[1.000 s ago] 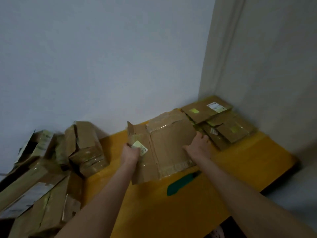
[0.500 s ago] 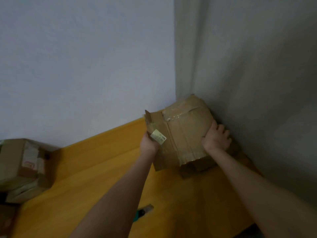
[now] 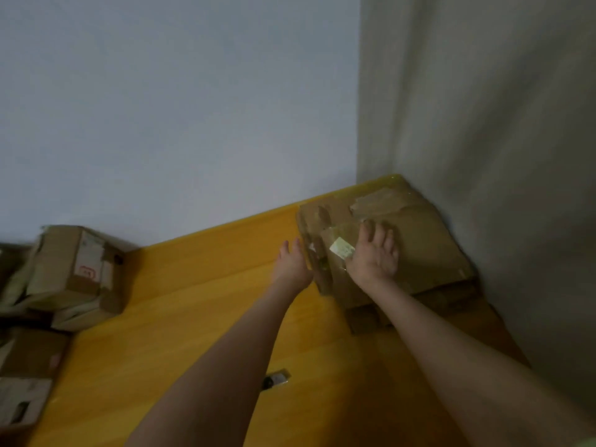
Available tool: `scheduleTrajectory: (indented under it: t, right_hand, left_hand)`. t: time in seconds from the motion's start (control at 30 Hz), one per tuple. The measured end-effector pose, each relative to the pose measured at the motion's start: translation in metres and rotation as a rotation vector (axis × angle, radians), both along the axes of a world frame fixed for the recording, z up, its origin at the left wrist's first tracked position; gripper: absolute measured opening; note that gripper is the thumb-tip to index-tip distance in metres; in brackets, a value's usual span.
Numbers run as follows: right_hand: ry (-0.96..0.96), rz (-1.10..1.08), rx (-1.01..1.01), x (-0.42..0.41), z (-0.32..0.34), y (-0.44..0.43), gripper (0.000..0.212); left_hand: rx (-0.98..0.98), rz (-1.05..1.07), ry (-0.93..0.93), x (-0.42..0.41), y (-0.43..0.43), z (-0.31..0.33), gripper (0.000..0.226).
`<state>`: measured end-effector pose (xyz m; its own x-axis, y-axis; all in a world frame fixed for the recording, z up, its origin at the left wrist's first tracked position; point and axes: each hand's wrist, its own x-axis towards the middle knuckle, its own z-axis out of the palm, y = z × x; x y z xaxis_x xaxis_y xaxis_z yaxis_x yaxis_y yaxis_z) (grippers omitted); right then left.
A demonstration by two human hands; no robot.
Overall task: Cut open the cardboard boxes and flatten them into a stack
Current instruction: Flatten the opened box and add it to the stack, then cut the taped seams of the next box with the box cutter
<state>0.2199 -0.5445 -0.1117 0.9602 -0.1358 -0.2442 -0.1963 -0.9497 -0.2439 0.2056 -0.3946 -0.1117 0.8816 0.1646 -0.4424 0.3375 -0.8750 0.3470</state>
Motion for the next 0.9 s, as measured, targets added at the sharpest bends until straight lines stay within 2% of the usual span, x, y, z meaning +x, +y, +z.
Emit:
scheduleTrajectory:
  t: [0.1,0.37,0.73,0.9]
  right_hand:
    - [-0.026,0.052,0.037,-0.005,0.008,0.041,0.075]
    - [-0.06,0.231,0.083,-0.054,0.021,0.194,0.06]
    - [-0.035,0.297,0.138,-0.145,0.022,0.403,0.06]
    - [-0.043,0.368,0.129,-0.163,0.036,0.457,0.057]
  left_hand:
    - [0.128,-0.039,-0.046,-0.019,0.042,0.008,0.078]
    - [0.216,0.009,-0.107,-0.088,0.176,0.024,0.069]
    - [0.163,-0.044,-0.214,-0.174,0.377,0.041,0.064]
    - [0.169,-0.025,-0.365,-0.191,0.432,0.056,0.051]
